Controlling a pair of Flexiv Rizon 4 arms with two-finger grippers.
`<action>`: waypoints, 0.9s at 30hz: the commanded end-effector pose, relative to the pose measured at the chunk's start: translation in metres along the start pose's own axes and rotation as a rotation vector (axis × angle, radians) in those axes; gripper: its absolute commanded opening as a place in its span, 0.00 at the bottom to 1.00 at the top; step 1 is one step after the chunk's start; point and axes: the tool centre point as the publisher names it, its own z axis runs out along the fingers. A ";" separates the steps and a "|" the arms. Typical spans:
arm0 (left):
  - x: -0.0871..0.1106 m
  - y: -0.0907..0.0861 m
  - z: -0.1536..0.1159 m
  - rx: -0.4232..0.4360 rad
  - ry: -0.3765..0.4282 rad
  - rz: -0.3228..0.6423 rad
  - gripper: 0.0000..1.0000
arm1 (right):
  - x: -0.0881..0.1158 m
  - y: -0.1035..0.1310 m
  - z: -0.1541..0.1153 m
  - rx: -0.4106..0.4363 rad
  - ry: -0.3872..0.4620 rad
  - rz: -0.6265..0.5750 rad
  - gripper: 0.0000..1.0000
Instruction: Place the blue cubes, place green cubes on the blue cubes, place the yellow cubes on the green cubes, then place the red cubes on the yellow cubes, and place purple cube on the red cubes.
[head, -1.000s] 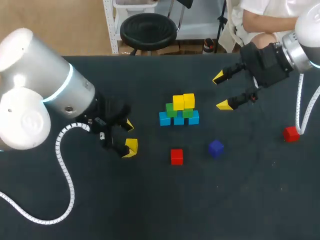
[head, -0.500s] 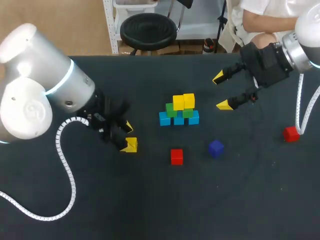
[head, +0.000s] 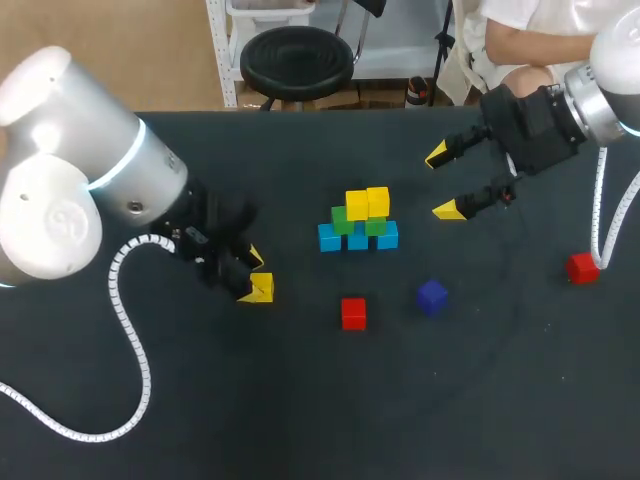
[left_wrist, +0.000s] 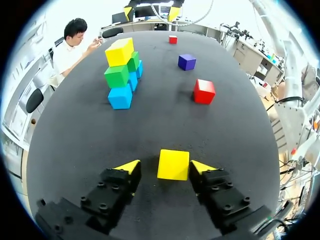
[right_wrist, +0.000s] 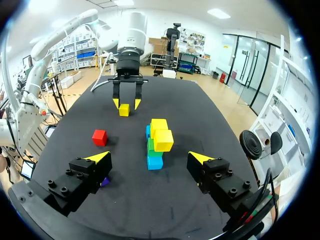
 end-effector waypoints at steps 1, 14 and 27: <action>0.003 -0.001 0.000 0.003 -0.001 -0.003 0.56 | 0.000 0.000 0.000 0.001 -0.002 -0.001 1.00; -0.005 -0.004 0.002 0.011 -0.015 0.032 0.00 | 0.000 0.000 0.000 0.001 -0.002 -0.001 1.00; -0.047 0.001 -0.011 -0.049 -0.034 0.047 0.00 | 0.000 0.000 0.000 0.001 -0.002 -0.001 1.00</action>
